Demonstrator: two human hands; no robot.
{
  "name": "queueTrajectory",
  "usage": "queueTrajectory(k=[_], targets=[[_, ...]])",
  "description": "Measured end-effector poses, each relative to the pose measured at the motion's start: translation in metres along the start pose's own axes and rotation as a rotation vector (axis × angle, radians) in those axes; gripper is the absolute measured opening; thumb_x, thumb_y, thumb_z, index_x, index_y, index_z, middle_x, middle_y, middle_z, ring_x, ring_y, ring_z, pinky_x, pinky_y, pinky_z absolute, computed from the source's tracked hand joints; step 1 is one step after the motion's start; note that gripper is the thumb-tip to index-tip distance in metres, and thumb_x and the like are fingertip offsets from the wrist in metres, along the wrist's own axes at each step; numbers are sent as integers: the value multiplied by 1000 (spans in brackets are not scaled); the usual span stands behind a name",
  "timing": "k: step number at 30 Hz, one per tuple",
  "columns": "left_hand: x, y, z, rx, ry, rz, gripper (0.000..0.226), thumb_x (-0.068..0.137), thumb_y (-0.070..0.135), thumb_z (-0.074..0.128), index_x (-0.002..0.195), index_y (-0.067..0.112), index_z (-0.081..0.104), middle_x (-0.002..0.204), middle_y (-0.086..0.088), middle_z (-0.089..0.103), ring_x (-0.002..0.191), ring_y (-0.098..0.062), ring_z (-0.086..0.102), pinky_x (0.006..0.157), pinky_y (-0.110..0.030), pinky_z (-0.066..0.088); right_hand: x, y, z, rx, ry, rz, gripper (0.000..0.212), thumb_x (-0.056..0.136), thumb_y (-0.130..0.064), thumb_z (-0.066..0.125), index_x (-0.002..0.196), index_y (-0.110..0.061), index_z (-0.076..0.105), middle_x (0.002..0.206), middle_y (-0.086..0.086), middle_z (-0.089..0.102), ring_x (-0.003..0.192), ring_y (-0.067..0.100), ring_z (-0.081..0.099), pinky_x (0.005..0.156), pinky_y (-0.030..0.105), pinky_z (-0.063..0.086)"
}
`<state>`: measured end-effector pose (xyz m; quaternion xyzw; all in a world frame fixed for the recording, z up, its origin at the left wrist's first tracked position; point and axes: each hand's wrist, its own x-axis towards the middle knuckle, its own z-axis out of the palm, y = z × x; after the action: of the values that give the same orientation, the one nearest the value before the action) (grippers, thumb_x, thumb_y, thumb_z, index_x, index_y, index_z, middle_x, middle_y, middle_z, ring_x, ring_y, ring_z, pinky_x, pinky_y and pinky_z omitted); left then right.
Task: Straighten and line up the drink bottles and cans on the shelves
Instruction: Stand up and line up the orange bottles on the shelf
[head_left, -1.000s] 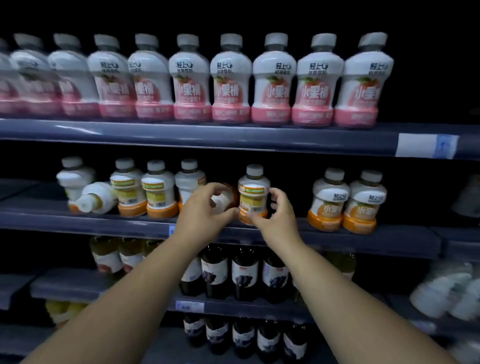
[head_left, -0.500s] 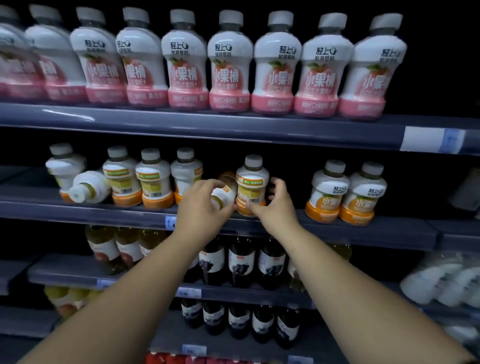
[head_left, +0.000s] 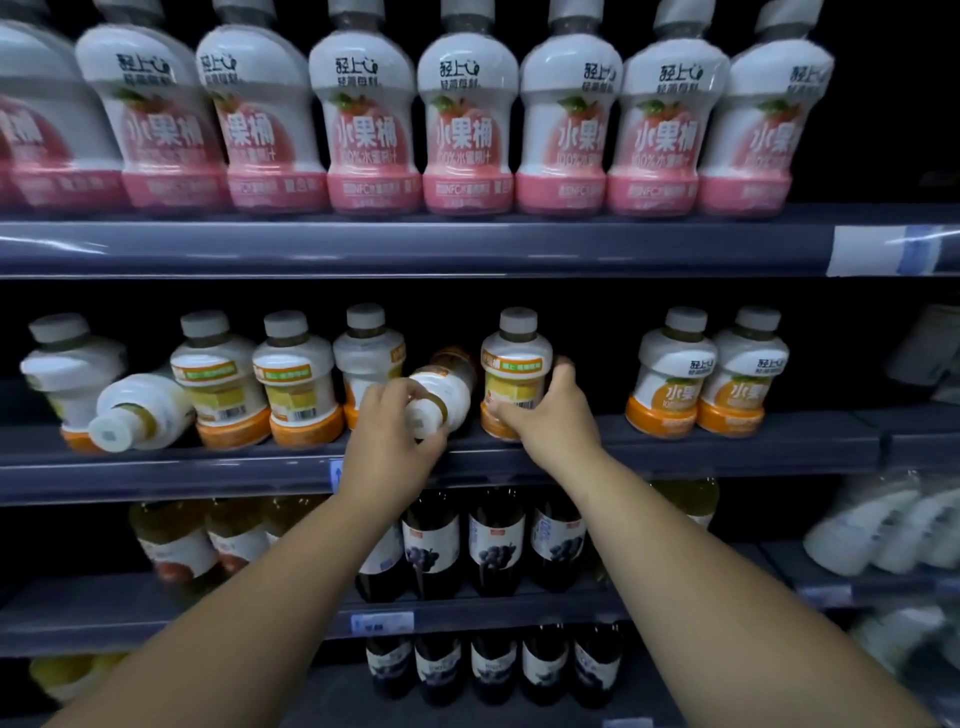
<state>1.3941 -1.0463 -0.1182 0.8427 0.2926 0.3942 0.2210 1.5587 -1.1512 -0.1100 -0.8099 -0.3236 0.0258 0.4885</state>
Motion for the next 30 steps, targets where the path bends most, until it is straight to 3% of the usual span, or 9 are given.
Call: queueTrajectory(k=[5, 9, 14, 17, 21, 24, 28, 30], targets=[[27, 26, -14, -92, 76, 45, 38, 80, 29, 76, 109, 27, 51, 107, 5, 57, 96, -11, 53, 76, -26, 40, 4, 0, -9, 23, -27, 1, 72, 70, -45, 86, 121, -23, 41, 113, -1, 64, 99, 20, 64, 83, 43, 56], [50, 45, -19, -119, 149, 57, 48, 81, 43, 75, 118, 23, 51, 107, 6, 61, 101, -17, 59, 81, -35, 49, 7, 2, -15, 54, -44, 4, 88, 66, -48, 88, 133, -25, 36, 117, -1, 64, 104, 22, 64, 88, 43, 56], [47, 39, 9, -110, 58, -28, 70, 77, 39, 81, 133, 14, 45, 115, -8, 58, 105, -24, 58, 86, -37, 50, 10, 2, -22, 91, -102, -51, 111, 70, -39, 88, 155, -24, 17, 133, -1, 57, 117, 19, 58, 91, 29, 46], [42, 34, 22, -87, 71, 7, 78, 75, 28, 84, 139, 16, 41, 118, -8, 53, 107, -19, 53, 88, -31, 46, 13, 1, -21, 108, -123, -58, 113, 72, -37, 87, 156, -25, 12, 136, 2, 55, 118, 18, 57, 94, 31, 46], [42, 29, 23, -168, 137, -1, 71, 76, 23, 82, 136, 16, 44, 128, -7, 56, 119, -22, 53, 99, -35, 46, 15, 8, -22, 26, -2, -10, 115, 62, -43, 92, 149, -19, 21, 139, 8, 49, 125, 27, 51, 99, 37, 46], [40, 26, 25, -206, 111, -51, 78, 74, 24, 84, 138, 16, 40, 130, -7, 55, 121, -21, 53, 101, -35, 45, 14, 13, -25, 78, -144, 11, 115, 68, -34, 89, 153, -22, 12, 141, 6, 49, 121, 23, 53, 94, 32, 44], [34, 23, 35, -181, -3, -204, 77, 69, 31, 89, 125, 12, 40, 122, -9, 61, 111, -26, 60, 89, -36, 50, 14, 13, -25, -15, -69, 10, 127, 59, -48, 91, 153, -21, 10, 143, 6, 49, 126, 27, 52, 98, 39, 48], [34, 22, 37, -146, -48, -272, 74, 67, 37, 89, 117, 12, 41, 117, -11, 64, 107, -31, 63, 85, -40, 53, 12, 14, -26, 4, -117, 19, 129, 62, -44, 90, 155, -24, 3, 145, 6, 47, 126, 26, 52, 100, 37, 47]])
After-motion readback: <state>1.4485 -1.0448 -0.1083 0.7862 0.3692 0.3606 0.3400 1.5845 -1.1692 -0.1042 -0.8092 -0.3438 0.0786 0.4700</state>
